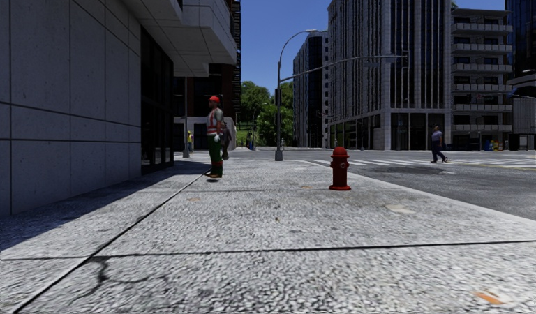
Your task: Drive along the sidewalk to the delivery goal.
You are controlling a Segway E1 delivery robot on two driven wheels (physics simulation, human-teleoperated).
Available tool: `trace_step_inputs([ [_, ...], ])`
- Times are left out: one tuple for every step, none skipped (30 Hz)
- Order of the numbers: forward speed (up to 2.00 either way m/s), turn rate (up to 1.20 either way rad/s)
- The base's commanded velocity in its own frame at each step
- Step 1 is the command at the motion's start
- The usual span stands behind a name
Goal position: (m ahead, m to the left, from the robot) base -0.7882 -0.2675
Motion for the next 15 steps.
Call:
trace_step_inputs([
  [0.10, 0.00],
  [0.00, 0.00],
  [0.00, 0.00],
  [0.00, 0.00],
  [0.00, 0.00],
  [0.00, 0.00],
  [0.00, 0.00],
  [0.00, 0.00],
  [0.00, 0.00],
  [0.00, 0.00],
  [0.00, 0.00],
  [0.00, 0.00],
  [0.00, 0.00],
  [0.00, 0.00],
  [0.00, 0.00],
])
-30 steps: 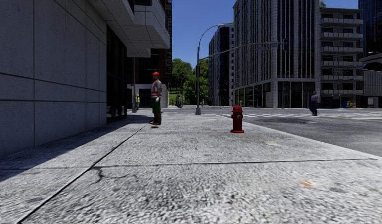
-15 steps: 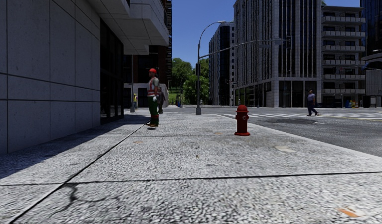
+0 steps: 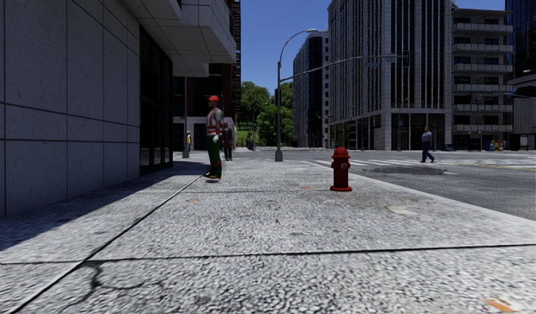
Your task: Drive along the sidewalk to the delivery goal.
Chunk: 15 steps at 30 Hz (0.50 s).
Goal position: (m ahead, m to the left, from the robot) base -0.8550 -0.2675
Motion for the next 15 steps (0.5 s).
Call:
trace_step_inputs([
  [0.00, 0.00],
  [0.00, 0.00],
  [0.00, 0.00],
  [0.00, 0.00],
  [0.00, 0.00],
  [0.00, 0.00],
  [0.00, 0.00],
  [0.00, 0.00],
  [0.00, 0.00],
  [0.00, 0.00],
  [0.00, 0.00],
  [0.00, 0.00],
  [0.00, 0.00],
  [0.00, 0.00],
  [0.00, 0.00],
])
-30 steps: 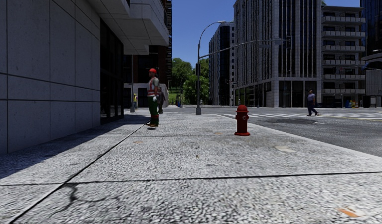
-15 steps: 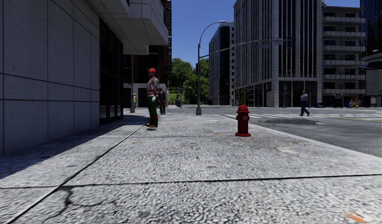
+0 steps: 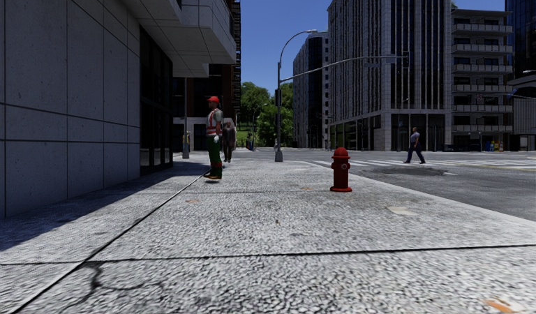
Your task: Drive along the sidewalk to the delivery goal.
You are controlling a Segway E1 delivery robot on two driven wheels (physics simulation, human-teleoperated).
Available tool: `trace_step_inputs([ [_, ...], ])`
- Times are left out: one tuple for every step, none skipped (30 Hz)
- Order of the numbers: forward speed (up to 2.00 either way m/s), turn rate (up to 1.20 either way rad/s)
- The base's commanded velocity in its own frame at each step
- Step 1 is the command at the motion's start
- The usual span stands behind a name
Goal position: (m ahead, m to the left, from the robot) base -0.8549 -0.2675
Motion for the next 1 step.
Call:
trace_step_inputs([
  [0.00, 0.00],
])
